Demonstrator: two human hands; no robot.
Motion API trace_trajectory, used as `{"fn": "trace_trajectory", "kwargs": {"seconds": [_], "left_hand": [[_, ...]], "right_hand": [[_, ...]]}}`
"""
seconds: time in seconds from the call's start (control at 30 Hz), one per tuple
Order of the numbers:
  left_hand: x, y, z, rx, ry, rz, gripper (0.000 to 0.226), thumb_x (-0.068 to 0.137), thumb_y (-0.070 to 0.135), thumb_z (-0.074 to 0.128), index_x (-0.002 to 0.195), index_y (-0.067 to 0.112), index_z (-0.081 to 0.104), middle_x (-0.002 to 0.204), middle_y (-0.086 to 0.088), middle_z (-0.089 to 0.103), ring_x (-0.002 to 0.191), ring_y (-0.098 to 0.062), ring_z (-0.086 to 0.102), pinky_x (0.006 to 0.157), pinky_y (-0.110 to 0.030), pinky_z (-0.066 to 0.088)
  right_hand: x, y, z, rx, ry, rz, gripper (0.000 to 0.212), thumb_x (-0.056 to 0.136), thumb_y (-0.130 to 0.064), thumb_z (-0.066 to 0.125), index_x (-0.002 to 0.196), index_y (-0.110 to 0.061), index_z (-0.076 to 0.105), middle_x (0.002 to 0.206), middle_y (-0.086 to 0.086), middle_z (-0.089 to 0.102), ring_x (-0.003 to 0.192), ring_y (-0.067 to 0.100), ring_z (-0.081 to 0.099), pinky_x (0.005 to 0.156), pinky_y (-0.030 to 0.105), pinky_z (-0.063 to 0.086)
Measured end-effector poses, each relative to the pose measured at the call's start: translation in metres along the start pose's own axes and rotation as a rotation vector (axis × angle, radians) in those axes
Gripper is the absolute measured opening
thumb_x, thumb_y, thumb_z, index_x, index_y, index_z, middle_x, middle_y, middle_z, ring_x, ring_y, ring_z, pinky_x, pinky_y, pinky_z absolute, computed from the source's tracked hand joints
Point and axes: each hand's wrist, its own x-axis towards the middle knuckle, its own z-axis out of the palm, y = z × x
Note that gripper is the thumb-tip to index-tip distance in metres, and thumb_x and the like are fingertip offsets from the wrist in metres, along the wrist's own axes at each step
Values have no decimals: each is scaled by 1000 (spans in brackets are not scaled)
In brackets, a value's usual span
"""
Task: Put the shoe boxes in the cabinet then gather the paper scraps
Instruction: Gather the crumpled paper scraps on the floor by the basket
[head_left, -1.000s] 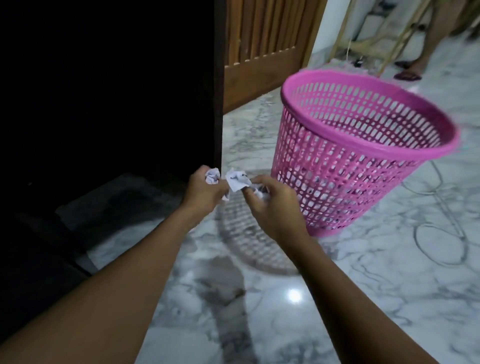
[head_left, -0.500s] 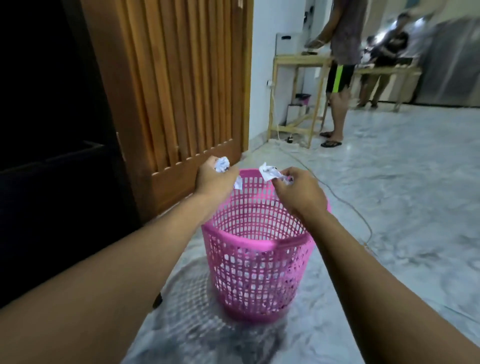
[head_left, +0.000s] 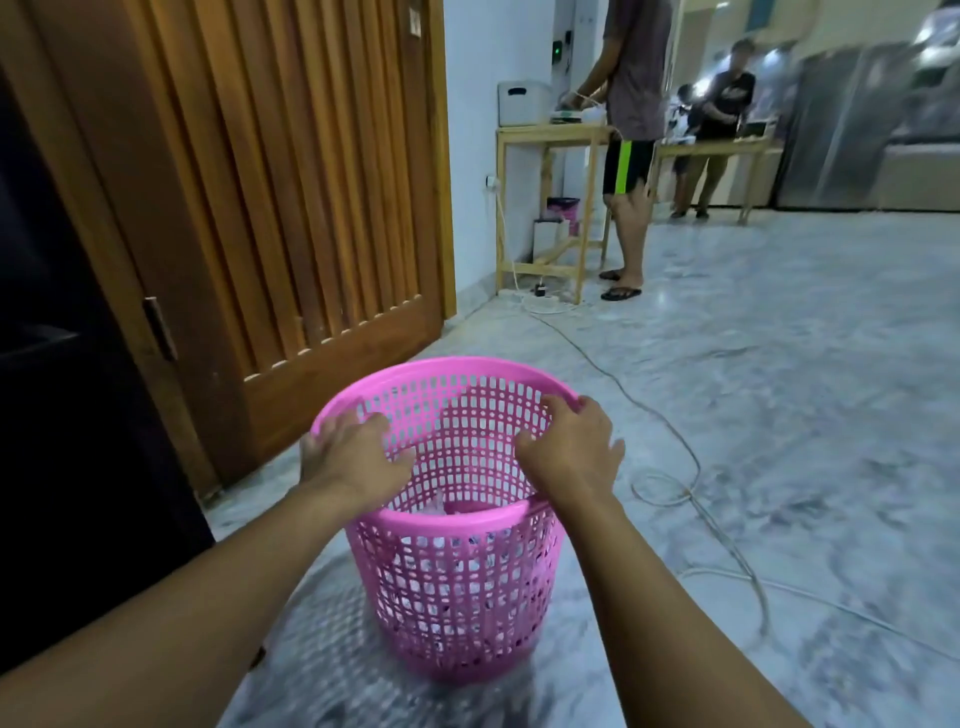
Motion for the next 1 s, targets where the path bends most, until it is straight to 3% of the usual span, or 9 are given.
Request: {"fn": "trace_trajectory", "kwargs": {"seconds": [0.1,0.2,0.27,0.4,0.5,0.57,0.7,0.8,1.0], "left_hand": [[-19,-14,-1,-343,103,-306,62,81,32,66,134,17,38,138,-16,31,134,-37,26,105,-48,36],[-30,-29,2,-940,-20,-590,55,74,9,63,126,-3,51,116,-25,58,102,-40,61,74,-43,55],[-42,-42,3,-1038,24,-604,42,74,6,58,114,-6,61,98,-23,67,84,-38,68,71,-50,60],[-86,-69,-17,-1085,118,-603,29,78,0,53,101,3,69,94,-20,70,73,-33,69,52,-45,60],[-124,-100,-31,-1035,109,-632,20,81,-2,52,88,1,71,80,-21,71,64,-32,68,60,-45,59],[-149,-120,-42,-987,92,-658,20,80,-3,54,84,2,72,71,-18,70,53,-26,64,55,-36,57],[-189,-156,-65,-922,61,-678,20,83,-3,57,89,5,74,71,-17,72,56,-25,63,42,-26,53],[-209,-181,-75,-855,135,-724,19,83,-2,58,87,8,74,45,1,64,50,-20,61,35,-19,49],[-229,-211,-79,-809,251,-803,31,81,-2,59,107,7,72,76,-13,72,70,-28,70,70,-38,60]], "right_hand": [[-5,6,-5,253,-112,103,65,82,-17,58,144,-20,42,150,14,31,124,37,49,107,47,43],[-9,3,-21,342,-67,103,52,81,-2,53,132,-8,51,132,20,51,97,33,60,91,37,50],[-16,3,-32,344,-49,108,52,81,-4,57,132,-5,51,132,22,54,99,33,61,90,35,49],[-28,8,-56,432,-85,137,68,79,-34,68,139,-6,53,136,19,60,109,29,66,98,38,51],[-45,1,-64,490,-269,150,38,79,-37,67,102,-7,72,99,18,73,61,20,61,57,26,57],[-59,-8,-64,422,-439,127,16,91,-23,62,88,-8,67,81,15,67,53,17,55,44,18,50],[-77,-25,-53,282,-691,11,26,86,-24,67,92,1,72,84,14,73,63,23,66,59,26,57],[-86,-46,-38,207,-780,-58,25,84,-25,65,92,-3,75,90,13,75,61,24,70,62,30,59],[-104,-83,-12,220,-891,-90,22,88,-16,59,100,-3,73,99,11,75,62,21,71,54,26,57]]}}
